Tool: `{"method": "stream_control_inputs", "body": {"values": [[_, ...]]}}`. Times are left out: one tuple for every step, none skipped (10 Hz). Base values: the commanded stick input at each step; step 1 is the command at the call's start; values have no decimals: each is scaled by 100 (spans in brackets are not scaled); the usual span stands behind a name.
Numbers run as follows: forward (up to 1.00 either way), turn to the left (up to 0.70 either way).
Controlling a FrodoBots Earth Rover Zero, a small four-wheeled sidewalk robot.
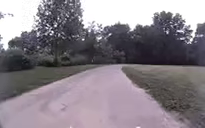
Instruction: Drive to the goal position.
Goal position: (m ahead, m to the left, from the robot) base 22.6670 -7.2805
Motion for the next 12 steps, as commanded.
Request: {"method": "stream_control_inputs", "body": {"values": [[70, -11], [70, -7], [70, -3], [70, 0], [70, 0], [70, 0], [70, 0], [70, 0], [70, 0], [70, 0], [70, 0], [70, 0]]}}
